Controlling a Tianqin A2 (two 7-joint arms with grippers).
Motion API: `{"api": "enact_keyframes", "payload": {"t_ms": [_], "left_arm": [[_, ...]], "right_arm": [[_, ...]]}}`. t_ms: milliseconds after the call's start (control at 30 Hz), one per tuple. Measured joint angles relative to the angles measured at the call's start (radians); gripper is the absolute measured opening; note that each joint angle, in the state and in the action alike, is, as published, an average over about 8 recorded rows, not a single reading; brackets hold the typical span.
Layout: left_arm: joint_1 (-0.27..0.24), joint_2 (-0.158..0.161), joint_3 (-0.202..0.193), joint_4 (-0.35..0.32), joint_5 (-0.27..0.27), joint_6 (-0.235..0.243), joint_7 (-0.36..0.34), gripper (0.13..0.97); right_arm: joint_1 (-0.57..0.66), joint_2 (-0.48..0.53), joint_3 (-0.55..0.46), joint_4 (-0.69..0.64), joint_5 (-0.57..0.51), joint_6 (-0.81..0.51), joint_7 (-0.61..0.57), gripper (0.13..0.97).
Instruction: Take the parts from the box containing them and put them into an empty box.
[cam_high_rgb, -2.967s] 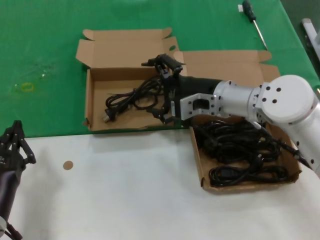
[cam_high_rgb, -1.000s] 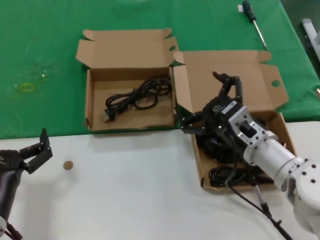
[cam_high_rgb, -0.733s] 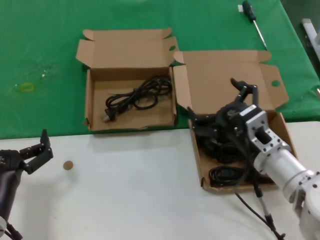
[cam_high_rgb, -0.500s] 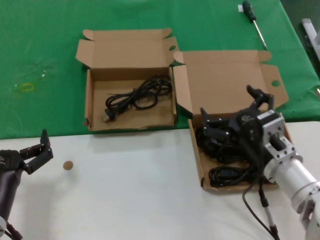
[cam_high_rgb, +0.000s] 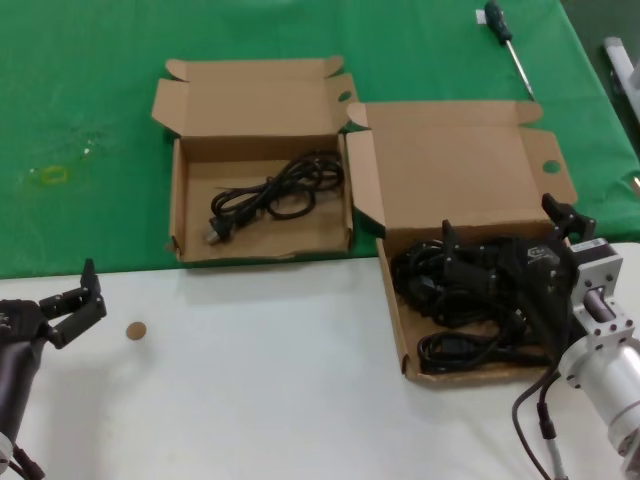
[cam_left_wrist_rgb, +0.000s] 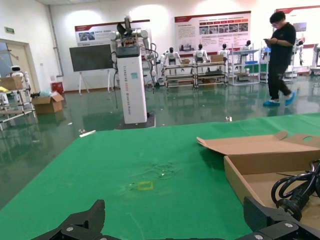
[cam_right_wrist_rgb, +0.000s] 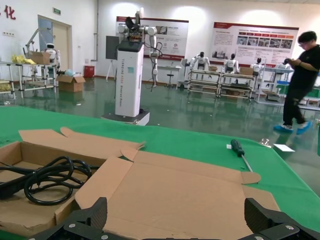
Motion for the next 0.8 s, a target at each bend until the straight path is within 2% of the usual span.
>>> {"api": "enact_keyframes", "payload": {"t_ms": [800], "left_arm": [[0.000, 0.000, 0.000, 0.000, 0.000, 0.000, 0.000, 0.966]], "right_arm": [[-0.001, 0.000, 0.001, 0.001, 0.000, 0.001, 0.001, 0.966]]}}
